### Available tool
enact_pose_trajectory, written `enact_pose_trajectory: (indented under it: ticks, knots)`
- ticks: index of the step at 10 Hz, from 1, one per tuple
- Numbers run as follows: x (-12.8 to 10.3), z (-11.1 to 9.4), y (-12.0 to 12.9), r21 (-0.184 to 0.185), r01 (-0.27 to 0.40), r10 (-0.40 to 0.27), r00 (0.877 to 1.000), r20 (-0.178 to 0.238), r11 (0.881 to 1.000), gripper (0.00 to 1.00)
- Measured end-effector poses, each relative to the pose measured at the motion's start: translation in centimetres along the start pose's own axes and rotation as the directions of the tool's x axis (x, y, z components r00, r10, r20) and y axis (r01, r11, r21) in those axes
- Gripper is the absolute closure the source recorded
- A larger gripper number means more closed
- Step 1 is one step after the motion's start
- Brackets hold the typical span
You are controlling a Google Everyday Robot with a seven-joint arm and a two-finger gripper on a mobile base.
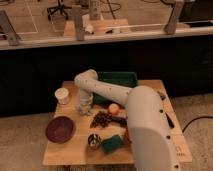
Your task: Wipe table surface with towel
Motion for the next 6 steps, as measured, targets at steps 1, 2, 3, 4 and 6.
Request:
enact_pose_trajectory:
  ticks: [1,2,3,4,6]
  knots:
    - [-1.2,-0.2,-0.5,0.001,0.013,-0.013,1.0,0.004,1.0,1.0]
    - [-2.1,-0.3,-0.5,-0.002,0.024,-0.024,1.0,0.005,1.0,1.0]
    - [-2.6,-0.5,-0.4,-0.003,0.034,-0.034,0.999,0.005,0.999,1.0]
    - [-3.6,-0.5,-0.2,-0.007,0.052,-0.052,0.999,0.007,0.999,1.0]
    - [-6.0,-0.5,0.8,-0.01,0.095,-0.094,0.995,0.017,0.995,1.0]
